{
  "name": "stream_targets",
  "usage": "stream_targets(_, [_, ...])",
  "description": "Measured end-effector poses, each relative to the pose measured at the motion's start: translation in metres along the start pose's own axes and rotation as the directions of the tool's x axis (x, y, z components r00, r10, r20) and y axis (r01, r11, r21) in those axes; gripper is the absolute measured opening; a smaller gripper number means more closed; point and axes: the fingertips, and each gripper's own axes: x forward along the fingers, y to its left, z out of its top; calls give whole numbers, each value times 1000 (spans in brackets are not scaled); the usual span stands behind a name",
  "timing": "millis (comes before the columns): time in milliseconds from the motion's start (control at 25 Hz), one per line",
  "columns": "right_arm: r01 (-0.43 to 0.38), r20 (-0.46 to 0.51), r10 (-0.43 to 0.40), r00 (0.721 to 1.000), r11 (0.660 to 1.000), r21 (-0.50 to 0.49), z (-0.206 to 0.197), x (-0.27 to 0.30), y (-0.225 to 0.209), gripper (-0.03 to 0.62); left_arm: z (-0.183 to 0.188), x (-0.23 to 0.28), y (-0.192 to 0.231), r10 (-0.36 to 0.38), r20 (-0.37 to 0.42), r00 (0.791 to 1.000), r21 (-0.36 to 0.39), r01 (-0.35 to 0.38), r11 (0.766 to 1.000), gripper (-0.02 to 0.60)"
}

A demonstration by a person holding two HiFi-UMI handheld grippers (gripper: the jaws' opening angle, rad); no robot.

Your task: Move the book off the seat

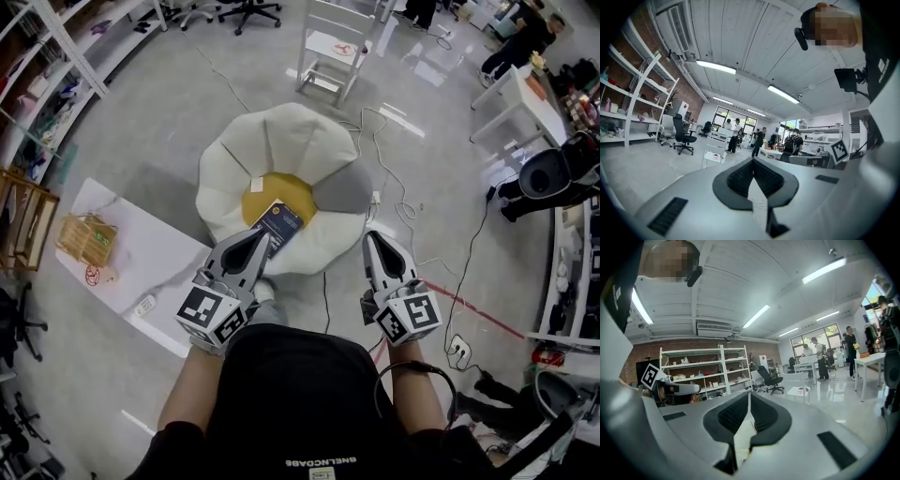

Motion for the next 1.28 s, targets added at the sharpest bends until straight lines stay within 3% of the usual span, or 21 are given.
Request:
stream_targets(400, [-3, -86, 1, 996, 1000, -16, -13, 96, 17, 26, -11, -8, 114, 87, -38, 995, -66, -89, 994, 6])
stream_targets(840, [-61, -185, 59, 981, 998, -6, -40, 151, -8, 26, -51, -1, 155, 200, -117, 973, -116, -213, 970, 6])
stream_targets(960, [-111, -222, 112, 969, 994, 15, -48, 167, -20, 27, -59, 1, 157, 254, -150, 956, -141, -275, 951, 6])
stream_targets(1280, [-238, -348, 231, 909, 971, 23, -92, 219, -48, 28, -110, 14, 174, 388, -238, 890, -238, -441, 865, 8])
